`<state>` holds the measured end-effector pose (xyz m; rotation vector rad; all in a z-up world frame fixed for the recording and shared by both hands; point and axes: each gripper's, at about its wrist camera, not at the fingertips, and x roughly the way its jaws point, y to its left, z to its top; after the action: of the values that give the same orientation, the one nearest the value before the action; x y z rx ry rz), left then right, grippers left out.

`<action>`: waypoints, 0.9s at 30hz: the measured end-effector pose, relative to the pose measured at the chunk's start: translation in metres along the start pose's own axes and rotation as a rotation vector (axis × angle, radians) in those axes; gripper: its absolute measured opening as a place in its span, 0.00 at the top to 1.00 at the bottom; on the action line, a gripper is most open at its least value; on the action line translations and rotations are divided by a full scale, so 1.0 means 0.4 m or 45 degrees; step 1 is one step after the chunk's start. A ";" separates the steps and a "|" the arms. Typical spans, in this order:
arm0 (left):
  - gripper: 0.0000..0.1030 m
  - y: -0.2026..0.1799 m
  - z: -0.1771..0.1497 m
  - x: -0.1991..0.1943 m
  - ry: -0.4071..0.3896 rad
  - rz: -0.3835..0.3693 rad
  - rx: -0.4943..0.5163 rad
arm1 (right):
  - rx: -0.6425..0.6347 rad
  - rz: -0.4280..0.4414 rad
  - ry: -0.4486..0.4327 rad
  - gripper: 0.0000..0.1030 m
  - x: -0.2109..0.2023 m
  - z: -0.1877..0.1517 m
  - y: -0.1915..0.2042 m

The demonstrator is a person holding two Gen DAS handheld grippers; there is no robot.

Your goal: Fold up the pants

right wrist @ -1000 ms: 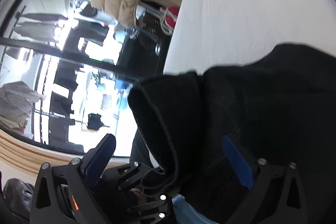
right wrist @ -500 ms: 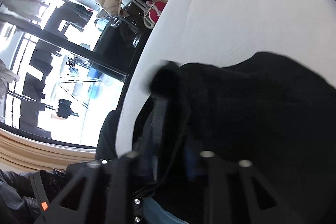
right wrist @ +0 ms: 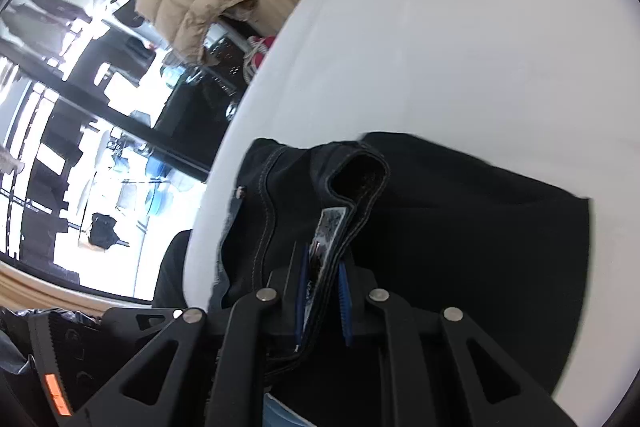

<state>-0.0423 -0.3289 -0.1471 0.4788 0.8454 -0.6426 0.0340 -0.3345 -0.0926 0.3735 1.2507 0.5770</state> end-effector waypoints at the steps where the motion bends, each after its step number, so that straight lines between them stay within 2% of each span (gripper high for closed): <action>1: 0.87 -0.010 0.011 0.012 -0.001 -0.011 0.010 | 0.013 -0.009 -0.005 0.85 -0.007 0.001 -0.018; 4: 0.87 -0.024 0.065 0.057 0.009 -0.044 0.050 | 0.046 -0.036 -0.017 0.85 -0.036 -0.005 -0.083; 11: 0.87 -0.130 0.165 0.142 0.028 -0.104 0.141 | 0.124 -0.095 -0.040 0.85 -0.084 -0.028 -0.224; 19: 0.87 -0.148 0.158 0.206 0.070 -0.125 0.139 | 0.127 -0.091 -0.030 0.85 -0.097 -0.036 -0.300; 23: 0.87 -0.197 0.175 0.176 0.072 -0.121 0.151 | 0.143 -0.077 -0.044 0.85 -0.102 -0.055 -0.328; 25: 0.87 -0.200 0.177 0.179 0.070 -0.125 0.154 | 0.151 -0.074 -0.050 0.85 -0.107 -0.061 -0.335; 27: 0.87 -0.167 0.185 0.138 0.065 -0.121 0.161 | 0.151 -0.076 -0.055 0.85 -0.114 -0.070 -0.336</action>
<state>-0.0215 -0.4404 -0.1579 0.5740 0.8834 -0.7776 0.0254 -0.4707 -0.1406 0.4443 1.2535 0.4432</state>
